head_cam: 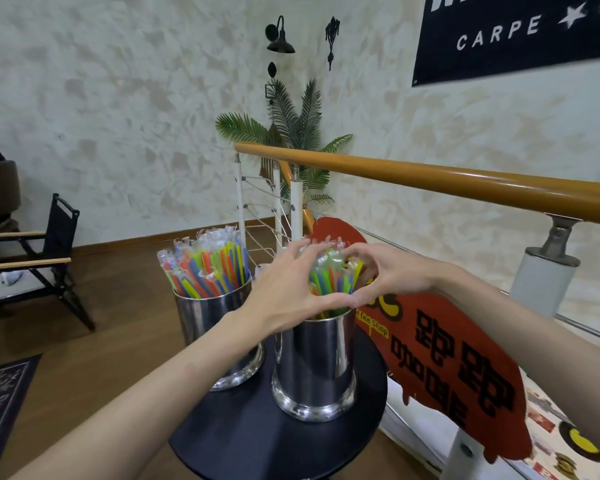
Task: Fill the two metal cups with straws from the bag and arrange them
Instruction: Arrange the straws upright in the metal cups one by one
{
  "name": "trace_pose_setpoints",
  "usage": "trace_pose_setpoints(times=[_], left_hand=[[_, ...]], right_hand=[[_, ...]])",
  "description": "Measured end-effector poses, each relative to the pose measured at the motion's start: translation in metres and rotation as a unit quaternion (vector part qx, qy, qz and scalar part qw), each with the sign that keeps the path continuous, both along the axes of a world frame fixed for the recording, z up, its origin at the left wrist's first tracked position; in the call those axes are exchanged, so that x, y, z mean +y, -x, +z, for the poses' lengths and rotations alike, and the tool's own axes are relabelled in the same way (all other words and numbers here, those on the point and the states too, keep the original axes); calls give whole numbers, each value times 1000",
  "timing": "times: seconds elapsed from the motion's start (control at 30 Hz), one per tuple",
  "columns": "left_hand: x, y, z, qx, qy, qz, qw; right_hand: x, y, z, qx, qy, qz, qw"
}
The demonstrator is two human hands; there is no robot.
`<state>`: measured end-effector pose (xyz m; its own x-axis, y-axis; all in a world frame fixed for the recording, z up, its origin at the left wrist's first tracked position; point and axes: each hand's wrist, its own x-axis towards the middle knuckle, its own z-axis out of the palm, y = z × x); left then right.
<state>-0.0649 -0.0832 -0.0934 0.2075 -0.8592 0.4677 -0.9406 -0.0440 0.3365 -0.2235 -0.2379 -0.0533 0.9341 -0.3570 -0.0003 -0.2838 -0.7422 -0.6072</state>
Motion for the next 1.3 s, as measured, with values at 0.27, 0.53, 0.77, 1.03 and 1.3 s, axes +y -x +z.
trace_pose_setpoints(times=[0.27, 0.53, 0.77, 1.03, 1.3], left_hand=[[-13, -13, 1, 60, 39, -69, 995], [-15, -16, -1, 153, 54, -94, 982], [-11, -16, 0, 190, 52, -113, 974], [-6, -15, 0, 189, 54, -127, 972], [-6, -21, 1, 175, 49, -135, 974]], right_hand=[[1, -1, 1, -16, 26, -24, 999], [10, -10, 1, -17, 48, -28, 998], [12, -15, 0, -16, 38, -37, 998], [13, -18, 0, -3, 47, -34, 998], [11, -15, -2, -5, 20, -26, 999]])
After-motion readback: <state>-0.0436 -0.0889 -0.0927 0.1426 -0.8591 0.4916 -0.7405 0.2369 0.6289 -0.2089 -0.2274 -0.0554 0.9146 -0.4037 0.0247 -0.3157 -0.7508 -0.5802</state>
